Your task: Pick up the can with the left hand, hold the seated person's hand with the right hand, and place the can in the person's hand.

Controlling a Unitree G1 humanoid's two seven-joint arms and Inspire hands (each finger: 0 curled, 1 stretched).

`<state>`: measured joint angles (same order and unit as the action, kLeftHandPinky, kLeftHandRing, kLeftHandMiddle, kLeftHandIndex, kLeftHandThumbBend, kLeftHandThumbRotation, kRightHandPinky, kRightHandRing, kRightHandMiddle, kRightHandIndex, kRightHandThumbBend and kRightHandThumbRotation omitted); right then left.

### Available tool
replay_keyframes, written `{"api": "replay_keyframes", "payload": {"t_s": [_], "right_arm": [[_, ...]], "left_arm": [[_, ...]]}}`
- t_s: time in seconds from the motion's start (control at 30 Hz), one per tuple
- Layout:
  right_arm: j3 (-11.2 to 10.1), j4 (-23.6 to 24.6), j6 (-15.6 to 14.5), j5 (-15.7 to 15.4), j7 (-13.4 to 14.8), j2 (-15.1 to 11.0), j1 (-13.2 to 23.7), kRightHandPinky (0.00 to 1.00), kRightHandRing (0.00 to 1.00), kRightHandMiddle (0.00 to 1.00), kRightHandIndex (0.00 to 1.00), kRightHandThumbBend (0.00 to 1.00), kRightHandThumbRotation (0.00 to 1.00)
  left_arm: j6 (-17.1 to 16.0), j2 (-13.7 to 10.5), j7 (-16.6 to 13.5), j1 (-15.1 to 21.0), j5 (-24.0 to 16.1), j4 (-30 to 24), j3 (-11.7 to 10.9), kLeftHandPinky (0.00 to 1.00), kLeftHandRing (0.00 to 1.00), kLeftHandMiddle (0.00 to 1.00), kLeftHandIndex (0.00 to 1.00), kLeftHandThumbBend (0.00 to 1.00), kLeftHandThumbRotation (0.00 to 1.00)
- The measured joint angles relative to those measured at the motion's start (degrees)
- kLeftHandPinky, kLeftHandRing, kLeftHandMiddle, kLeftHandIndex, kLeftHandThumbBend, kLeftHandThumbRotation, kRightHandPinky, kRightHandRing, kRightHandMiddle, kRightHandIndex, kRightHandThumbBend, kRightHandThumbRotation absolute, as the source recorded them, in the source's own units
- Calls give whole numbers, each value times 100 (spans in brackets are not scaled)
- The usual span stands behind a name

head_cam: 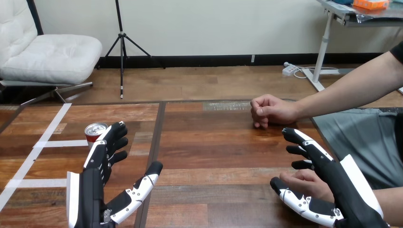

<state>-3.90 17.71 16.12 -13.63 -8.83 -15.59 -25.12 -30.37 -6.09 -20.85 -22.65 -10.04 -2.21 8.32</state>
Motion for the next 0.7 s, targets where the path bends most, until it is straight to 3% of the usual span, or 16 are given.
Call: {"api": "replay_keyframes", "payload": {"t_s": [0.7], "right_arm": [[0,0,-43,5,0,-2,1,77,87,92,91,42,16]], "left_arm": [[0,-6,-4,-22,-1,0,2,75,82,83,82,65,14]]}}
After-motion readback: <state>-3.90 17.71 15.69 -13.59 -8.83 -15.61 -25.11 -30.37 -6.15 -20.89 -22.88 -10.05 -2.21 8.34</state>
